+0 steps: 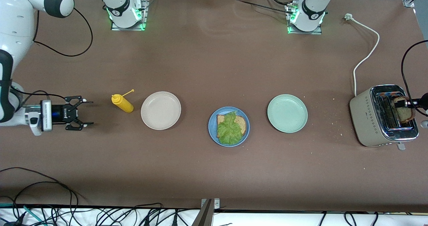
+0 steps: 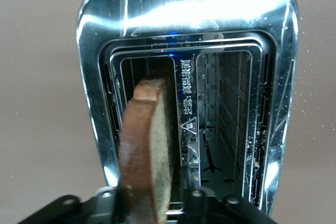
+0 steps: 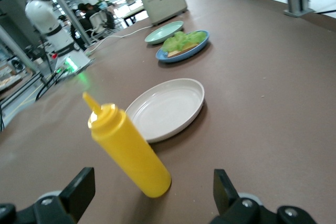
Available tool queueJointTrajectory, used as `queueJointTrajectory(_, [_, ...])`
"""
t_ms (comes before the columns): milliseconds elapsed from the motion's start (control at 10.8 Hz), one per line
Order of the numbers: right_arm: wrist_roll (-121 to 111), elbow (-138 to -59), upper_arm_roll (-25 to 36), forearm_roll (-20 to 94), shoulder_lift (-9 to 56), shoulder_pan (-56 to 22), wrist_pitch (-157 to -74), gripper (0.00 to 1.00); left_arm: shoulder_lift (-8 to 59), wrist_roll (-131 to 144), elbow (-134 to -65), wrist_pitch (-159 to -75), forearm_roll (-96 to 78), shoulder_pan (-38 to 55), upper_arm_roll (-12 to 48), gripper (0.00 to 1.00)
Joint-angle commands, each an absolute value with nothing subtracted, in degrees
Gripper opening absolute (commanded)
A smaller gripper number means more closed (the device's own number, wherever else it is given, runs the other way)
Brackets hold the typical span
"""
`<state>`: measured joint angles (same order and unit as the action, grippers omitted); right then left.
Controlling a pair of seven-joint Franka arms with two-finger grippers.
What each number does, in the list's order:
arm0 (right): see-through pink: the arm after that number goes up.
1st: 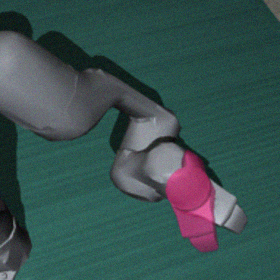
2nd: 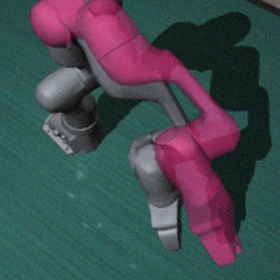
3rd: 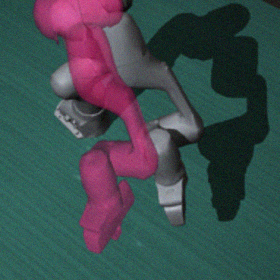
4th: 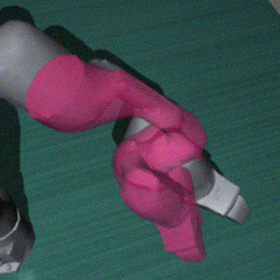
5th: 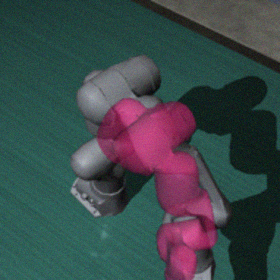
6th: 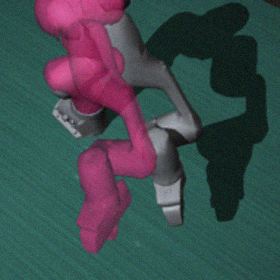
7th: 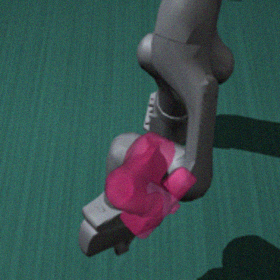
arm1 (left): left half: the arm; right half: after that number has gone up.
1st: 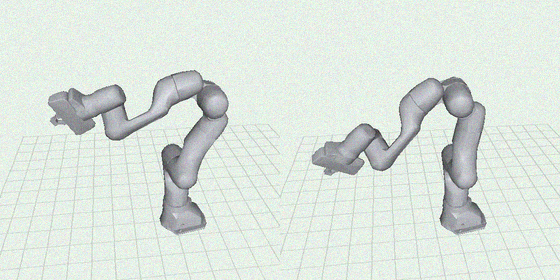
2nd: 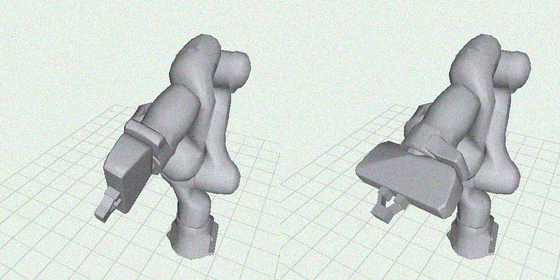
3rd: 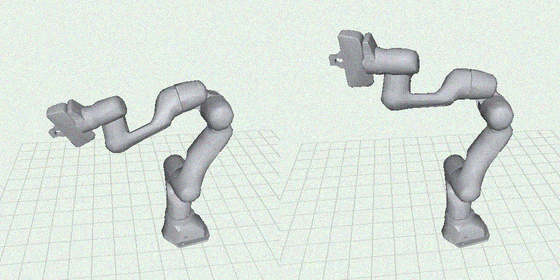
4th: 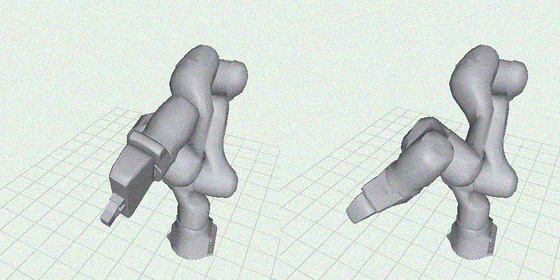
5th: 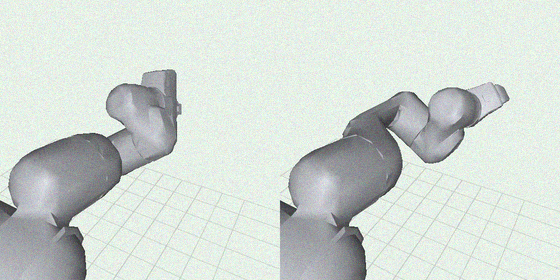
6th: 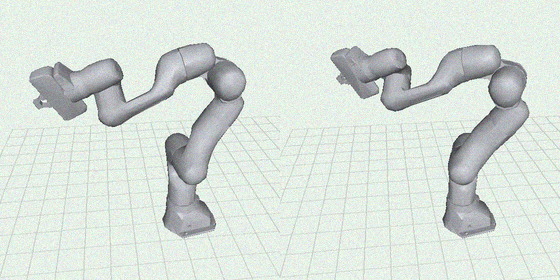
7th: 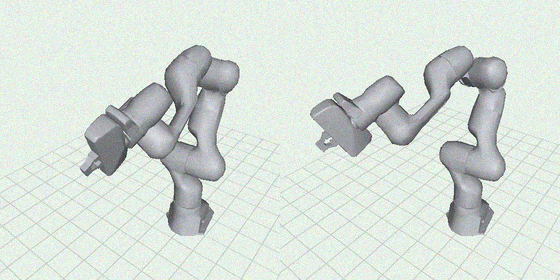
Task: Make sandwich in blue plate with both arms
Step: 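Set the mustard bottle down and open the right gripper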
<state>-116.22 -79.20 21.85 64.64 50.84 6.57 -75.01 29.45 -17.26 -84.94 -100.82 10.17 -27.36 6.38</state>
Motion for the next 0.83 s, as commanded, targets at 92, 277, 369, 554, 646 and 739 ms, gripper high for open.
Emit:
queueJointTrajectory(92, [-89.9, -75.4, 22.7, 61.4, 44.1, 4.4, -75.3, 1.0, 29.0, -21.1, -83.7, -100.4, 8.9, -28.0, 6.9, 0.1])
queueJointTrajectory(277, [-76.8, -74.5, 22.5, 57.5, 40.4, 3.4, -75.6, 1.0, 28.7, -23.5, -83.5, -100.1, 8.8, -28.1, 6.9, 0.0])
queueJointTrajectory(369, [-70.1, -74.5, 22.5, 56.4, 39.0, 3.4, -75.4, 1.0, 27.6, -24.0, -83.4, -98.7, 8.7, -28.0, 7.0, 0.0])
queueJointTrajectory(554, [-63.0, -74.0, 22.6, 54.1, 36.6, 3.4, -75.1, 1.0, 25.2, -24.2, -83.4, -95.6, 5.4, -28.0, 6.9, 0.0])
queueJointTrajectory(646, [-58.6, -72.7, 22.4, 51.1, 35.1, 3.4, -74.7, 1.0, 23.8, -24.2, -83.4, -93.9, 5.3, -28.0, 7.0, 0.0])
queueJointTrajectory(739, [-52.9, -72.4, 22.2, 48.7, 33.0, 3.4, -73.8, 1.0, 22.4, -24.1, -83.1, -93.2, 5.4, -27.9, 7.0, 0.0])
